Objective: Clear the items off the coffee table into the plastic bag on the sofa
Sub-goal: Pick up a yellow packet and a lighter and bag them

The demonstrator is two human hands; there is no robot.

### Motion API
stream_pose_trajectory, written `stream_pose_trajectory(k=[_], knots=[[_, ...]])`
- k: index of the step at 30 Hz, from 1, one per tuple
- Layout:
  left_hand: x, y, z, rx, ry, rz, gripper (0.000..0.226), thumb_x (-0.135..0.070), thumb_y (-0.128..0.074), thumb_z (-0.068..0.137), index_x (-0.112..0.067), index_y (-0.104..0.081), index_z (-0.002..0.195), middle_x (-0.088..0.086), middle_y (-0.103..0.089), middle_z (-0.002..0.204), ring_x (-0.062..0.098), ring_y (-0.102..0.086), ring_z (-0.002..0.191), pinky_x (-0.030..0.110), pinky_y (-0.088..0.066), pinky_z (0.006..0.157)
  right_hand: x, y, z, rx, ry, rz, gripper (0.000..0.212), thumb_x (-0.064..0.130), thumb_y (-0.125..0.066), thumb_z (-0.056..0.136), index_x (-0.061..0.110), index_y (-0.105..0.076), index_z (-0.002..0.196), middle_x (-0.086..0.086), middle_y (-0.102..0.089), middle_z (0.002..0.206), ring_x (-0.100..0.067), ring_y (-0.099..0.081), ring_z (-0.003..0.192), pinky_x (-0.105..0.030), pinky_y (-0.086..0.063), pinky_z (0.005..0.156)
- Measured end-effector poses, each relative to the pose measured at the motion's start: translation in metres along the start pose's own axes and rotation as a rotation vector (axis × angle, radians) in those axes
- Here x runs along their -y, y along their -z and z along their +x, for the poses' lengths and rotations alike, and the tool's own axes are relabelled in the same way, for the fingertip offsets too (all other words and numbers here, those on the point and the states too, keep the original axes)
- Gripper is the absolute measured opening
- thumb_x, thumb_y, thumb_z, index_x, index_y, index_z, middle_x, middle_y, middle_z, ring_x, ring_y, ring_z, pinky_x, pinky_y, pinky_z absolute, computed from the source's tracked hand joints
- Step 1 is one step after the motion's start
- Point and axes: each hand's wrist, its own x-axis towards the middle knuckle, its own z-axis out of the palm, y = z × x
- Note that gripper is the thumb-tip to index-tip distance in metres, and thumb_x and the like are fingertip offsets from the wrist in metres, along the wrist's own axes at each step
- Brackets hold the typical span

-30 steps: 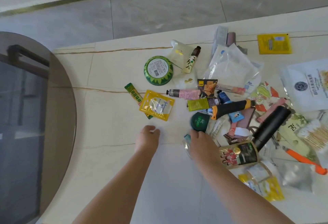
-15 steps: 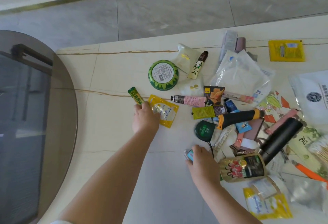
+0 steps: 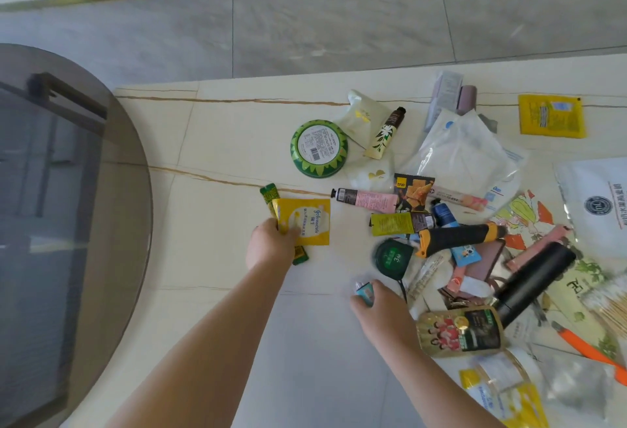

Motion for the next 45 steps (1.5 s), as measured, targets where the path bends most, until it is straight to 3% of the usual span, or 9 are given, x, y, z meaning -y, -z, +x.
stream_pose_trajectory(k=[2, 6, 11, 17, 22, 28, 39, 42, 45], knots=[[0.007, 0.006, -0.004, 0.046, -0.003, -0.003, 0.028, -0.044, -0.055, 0.09, -0.017, -0.06, 0.094, 0.007, -0.063, 0.103, 0.02, -0.058, 0.077, 0.028, -0.048, 0.066, 0.001, -0.001, -0.001, 0.019, 0.001, 0.047, 0.019, 0.031, -0.05, 0.091, 0.014, -0.043, 0.085, -0.001, -0.053, 0.082, -0.018, -0.048, 0.075, -0.027, -0.032, 0.062], [0.012, 0.017, 0.001, 0.065, -0.001, 0.121, 0.044, -0.054, -0.052, 0.087, -0.015, -0.065, 0.103, 0.007, -0.046, 0.114, 0.027, -0.047, 0.108, 0.037, -0.044, 0.095, 0.006, -0.009, -0.004, 0.057, -0.041, 0.129, 0.015, 0.032, -0.05, 0.087, 0.017, -0.047, 0.089, -0.006, -0.066, 0.086, -0.025, -0.062, 0.079, -0.037, -0.052, 0.067], [-0.008, 0.01, 0.012, 0.043, 0.095, -0.063, 0.05, -0.033, -0.07, 0.081, -0.01, -0.047, 0.119, 0.01, -0.045, 0.122, 0.023, -0.054, 0.09, 0.034, -0.051, 0.078, 0.006, -0.015, -0.002, 0.029, -0.022, 0.123, 0.016, 0.034, -0.049, 0.087, 0.022, -0.048, 0.099, -0.003, -0.067, 0.09, -0.023, -0.064, 0.085, -0.036, -0.052, 0.071], [-0.007, -0.018, 0.019, -0.108, 0.255, -0.263, 0.039, -0.018, -0.067, 0.078, -0.018, -0.038, 0.104, 0.009, -0.058, 0.109, 0.032, -0.06, 0.1, 0.045, -0.053, 0.089, 0.002, -0.015, -0.004, 0.008, 0.0, 0.108, 0.017, 0.029, -0.049, 0.088, 0.022, -0.05, 0.104, -0.003, -0.067, 0.095, -0.019, -0.06, 0.081, -0.024, -0.039, 0.056], [-0.005, -0.02, 0.009, 0.017, 0.259, -0.35, 0.028, -0.014, -0.066, 0.084, -0.014, -0.045, 0.102, 0.006, -0.056, 0.098, 0.025, -0.057, 0.088, 0.034, -0.052, 0.078, -0.005, -0.005, -0.007, 0.066, 0.025, 0.315, 0.013, 0.022, -0.054, 0.087, 0.022, -0.054, 0.1, -0.004, -0.066, 0.087, -0.014, -0.055, 0.067, -0.021, -0.039, 0.055], [-0.001, 0.0, -0.05, 0.213, 0.184, -0.481, 0.032, -0.004, -0.062, 0.085, -0.013, -0.048, 0.113, 0.009, -0.059, 0.105, 0.024, -0.057, 0.088, 0.034, -0.048, 0.073, -0.005, 0.023, -0.034, 0.105, -0.108, 0.734, 0.011, 0.009, -0.064, 0.082, 0.017, -0.055, 0.082, -0.007, -0.064, 0.076, -0.017, -0.057, 0.068, -0.038, -0.053, 0.069], [-0.04, 0.056, -0.207, 0.485, 0.041, -0.573, 0.026, -0.001, -0.06, 0.086, -0.004, -0.056, 0.112, 0.018, -0.066, 0.099, 0.026, -0.061, 0.068, 0.033, -0.054, 0.064, -0.007, 0.118, -0.159, 0.044, -0.254, 1.24, 0.013, -0.004, -0.058, 0.084, 0.002, -0.055, 0.095, -0.015, -0.061, 0.075, -0.021, -0.063, 0.064, -0.026, -0.049, 0.048], [-0.052, 0.069, -0.257, 0.545, -0.013, -0.521, 0.024, 0.002, -0.06, 0.085, -0.008, -0.058, 0.107, 0.015, -0.068, 0.096, 0.025, -0.063, 0.074, 0.032, -0.053, 0.066, -0.021, 0.145, -0.21, -0.016, -0.255, 1.31, 0.015, -0.004, -0.059, 0.085, -0.001, -0.056, 0.099, -0.013, -0.064, 0.072, -0.023, -0.06, 0.063, -0.027, -0.048, 0.053], [-0.061, 0.074, -0.305, 0.619, -0.071, -0.448, 0.025, 0.007, -0.059, 0.084, -0.009, -0.059, 0.104, 0.01, -0.068, 0.09, 0.021, -0.063, 0.074, 0.031, -0.052, 0.066, -0.044, 0.159, -0.257, -0.096, -0.263, 1.356, 0.028, 0.001, -0.066, 0.082, -0.003, -0.06, 0.109, -0.014, -0.068, 0.086, -0.022, -0.065, 0.074, -0.028, -0.054, 0.058]])
